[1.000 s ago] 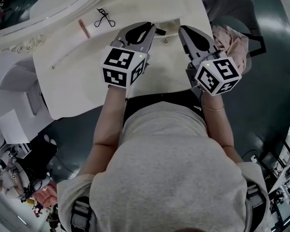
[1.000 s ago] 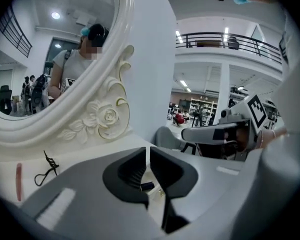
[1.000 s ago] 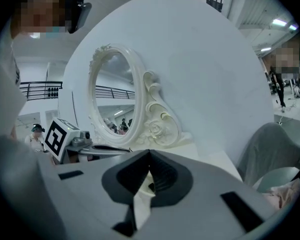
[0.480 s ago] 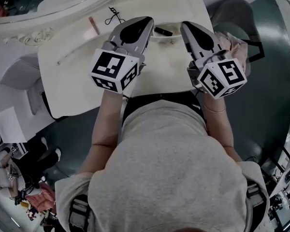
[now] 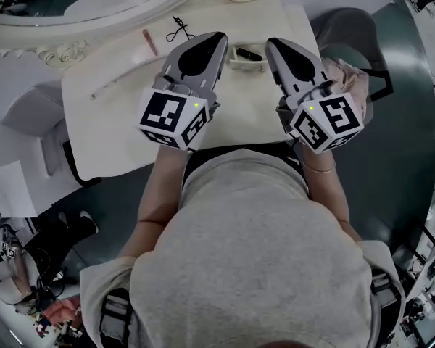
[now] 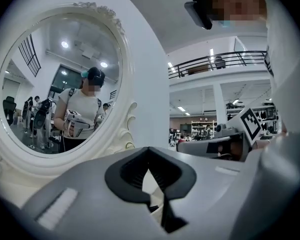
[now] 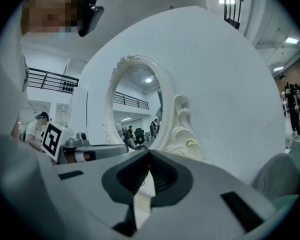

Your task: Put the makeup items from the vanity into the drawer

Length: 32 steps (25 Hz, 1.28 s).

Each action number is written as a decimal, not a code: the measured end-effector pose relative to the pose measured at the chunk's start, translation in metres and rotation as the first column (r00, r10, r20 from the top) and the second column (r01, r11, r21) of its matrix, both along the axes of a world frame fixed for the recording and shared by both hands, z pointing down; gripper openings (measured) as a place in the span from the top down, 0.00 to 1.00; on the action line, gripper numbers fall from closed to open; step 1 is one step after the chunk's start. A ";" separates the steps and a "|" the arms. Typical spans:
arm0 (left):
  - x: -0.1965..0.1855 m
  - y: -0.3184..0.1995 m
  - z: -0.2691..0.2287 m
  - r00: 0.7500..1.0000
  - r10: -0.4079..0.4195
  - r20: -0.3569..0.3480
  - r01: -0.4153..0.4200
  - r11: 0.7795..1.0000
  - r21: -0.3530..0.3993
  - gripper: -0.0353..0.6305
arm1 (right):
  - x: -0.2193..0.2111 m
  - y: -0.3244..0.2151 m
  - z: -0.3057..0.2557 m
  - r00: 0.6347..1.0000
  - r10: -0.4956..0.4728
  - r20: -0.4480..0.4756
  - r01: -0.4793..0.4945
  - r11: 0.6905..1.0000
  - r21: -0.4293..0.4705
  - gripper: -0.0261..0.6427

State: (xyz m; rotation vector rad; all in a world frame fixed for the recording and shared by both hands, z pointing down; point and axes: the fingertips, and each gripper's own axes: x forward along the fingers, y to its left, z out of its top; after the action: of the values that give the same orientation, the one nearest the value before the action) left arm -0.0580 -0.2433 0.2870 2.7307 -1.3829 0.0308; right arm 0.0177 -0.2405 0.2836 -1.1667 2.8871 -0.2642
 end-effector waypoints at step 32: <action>-0.001 0.013 0.056 0.999 -0.007 0.038 0.013 0.987 -0.157 0.93 | -0.011 0.014 0.035 0.992 0.025 -0.121 -0.031 0.998 -0.049 0.95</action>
State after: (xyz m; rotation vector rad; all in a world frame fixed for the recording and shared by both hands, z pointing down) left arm -0.0588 -0.2304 0.3429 2.6062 -1.3415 0.1835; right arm 0.0069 -0.2261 0.3186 -1.2735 2.9804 -0.2783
